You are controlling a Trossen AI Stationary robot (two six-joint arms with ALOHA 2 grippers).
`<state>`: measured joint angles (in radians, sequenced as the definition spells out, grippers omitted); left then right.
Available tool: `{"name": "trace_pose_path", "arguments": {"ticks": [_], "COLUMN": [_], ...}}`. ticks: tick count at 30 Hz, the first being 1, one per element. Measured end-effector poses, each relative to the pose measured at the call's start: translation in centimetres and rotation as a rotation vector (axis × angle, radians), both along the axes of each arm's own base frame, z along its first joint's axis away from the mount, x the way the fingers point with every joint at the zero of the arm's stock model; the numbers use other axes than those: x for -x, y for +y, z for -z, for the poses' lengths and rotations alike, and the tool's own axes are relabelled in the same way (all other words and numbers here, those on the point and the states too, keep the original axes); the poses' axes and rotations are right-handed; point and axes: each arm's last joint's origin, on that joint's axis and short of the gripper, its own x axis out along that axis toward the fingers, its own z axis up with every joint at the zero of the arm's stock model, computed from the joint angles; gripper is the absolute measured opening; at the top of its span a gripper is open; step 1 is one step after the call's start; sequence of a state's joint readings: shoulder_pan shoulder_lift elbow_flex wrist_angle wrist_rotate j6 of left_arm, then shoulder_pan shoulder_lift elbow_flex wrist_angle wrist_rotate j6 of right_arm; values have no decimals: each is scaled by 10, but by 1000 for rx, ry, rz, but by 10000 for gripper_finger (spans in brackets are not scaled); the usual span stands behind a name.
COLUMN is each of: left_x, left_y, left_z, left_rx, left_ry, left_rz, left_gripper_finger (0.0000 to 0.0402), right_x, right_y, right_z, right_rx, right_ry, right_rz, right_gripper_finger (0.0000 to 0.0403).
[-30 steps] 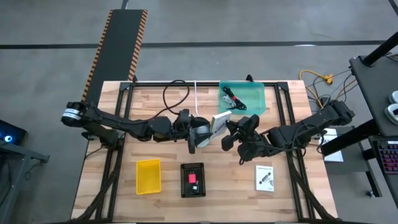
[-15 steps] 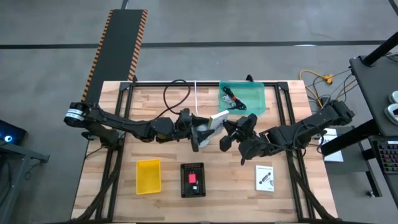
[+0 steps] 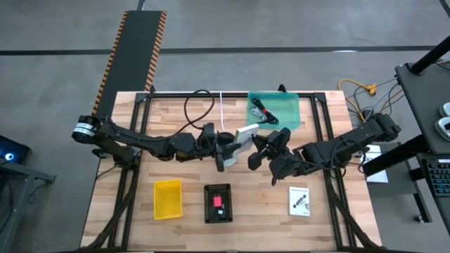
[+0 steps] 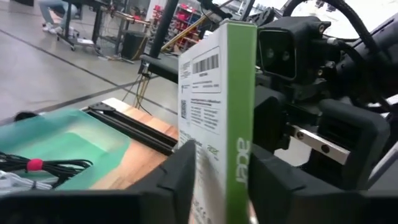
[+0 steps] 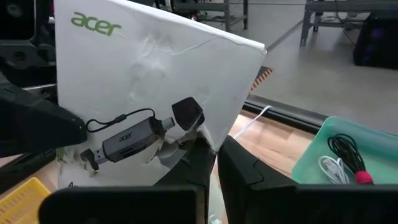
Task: Pick and place items into bin
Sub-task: Put the left card reader box into the yellow bin
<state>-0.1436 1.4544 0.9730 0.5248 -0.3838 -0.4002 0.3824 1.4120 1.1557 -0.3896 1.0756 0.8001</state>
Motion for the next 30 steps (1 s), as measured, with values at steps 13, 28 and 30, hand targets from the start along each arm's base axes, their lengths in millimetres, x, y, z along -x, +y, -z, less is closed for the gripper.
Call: {"name": "trace_pose_path", "arguments": {"ticks": [13,28,30], "left_x": [3,41,50], "left_y": [3,9,10], "left_z": [-3,-28,-31], "left_rx": [10,111,189], "left_ry": [-6,17,30], "left_rz": [-1,1,6], "left_gripper_finger": [14,13,13], "right_x": [1,38,49], "right_y": [0,-32,-40], "right_z": [-2,-13,-14], "right_rx": [-22,79,79], "right_ry": [-2,226,272], "right_rz": [-22,18,47], "right_gripper_finger": [101,204,202]}}
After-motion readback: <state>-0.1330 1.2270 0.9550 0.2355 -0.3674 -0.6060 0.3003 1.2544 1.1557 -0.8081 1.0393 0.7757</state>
